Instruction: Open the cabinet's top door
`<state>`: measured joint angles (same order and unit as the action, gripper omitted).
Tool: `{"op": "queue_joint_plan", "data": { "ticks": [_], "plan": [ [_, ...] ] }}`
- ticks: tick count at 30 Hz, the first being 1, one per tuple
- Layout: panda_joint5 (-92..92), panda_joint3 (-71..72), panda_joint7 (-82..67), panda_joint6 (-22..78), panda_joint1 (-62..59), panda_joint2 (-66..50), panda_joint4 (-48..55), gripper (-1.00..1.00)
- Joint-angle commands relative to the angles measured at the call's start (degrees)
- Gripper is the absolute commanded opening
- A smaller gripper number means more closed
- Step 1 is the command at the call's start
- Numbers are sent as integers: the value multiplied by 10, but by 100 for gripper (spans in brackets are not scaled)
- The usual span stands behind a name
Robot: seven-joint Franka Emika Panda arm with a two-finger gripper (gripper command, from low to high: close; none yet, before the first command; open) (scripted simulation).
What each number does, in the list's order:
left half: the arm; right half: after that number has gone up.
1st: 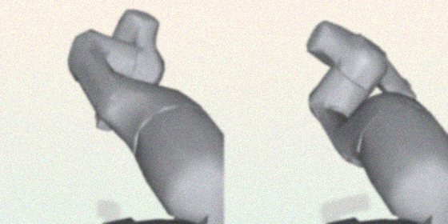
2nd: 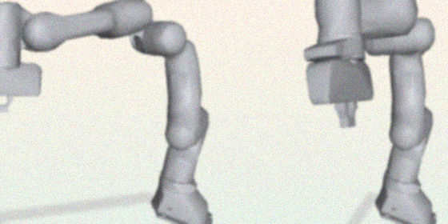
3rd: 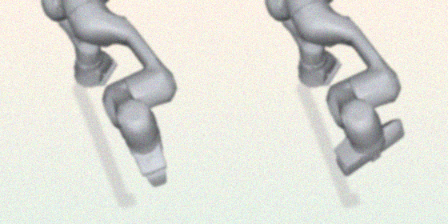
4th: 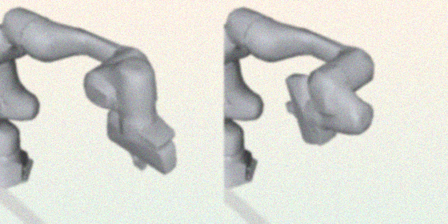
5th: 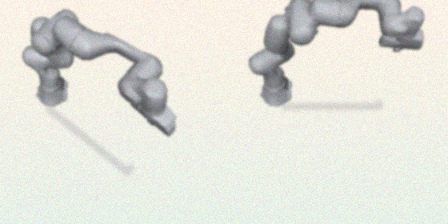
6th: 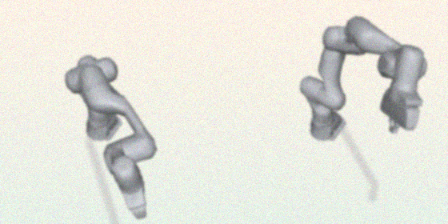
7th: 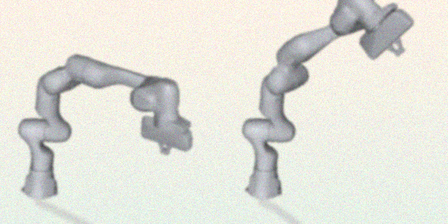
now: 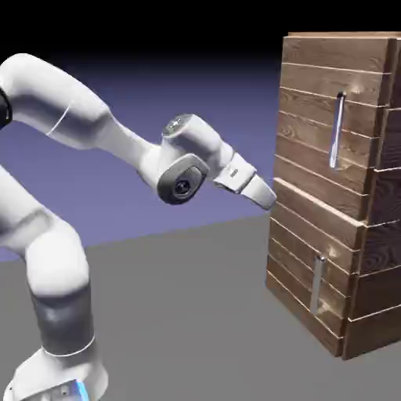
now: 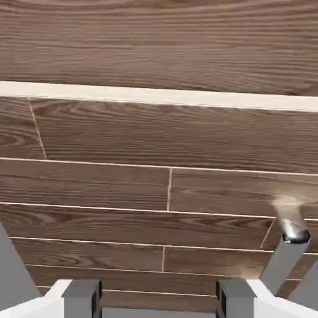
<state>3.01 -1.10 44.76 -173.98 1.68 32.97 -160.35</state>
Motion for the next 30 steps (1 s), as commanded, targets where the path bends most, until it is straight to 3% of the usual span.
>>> {"op": "queue_joint_plan", "data": {
  "ticks": [1, 30],
  "plan": [
    [25, -9, 19, 0, 8, 3, 5, 0],
    [748, -273, 572, 8, 247, 78, 162, 0]
  ]
}}
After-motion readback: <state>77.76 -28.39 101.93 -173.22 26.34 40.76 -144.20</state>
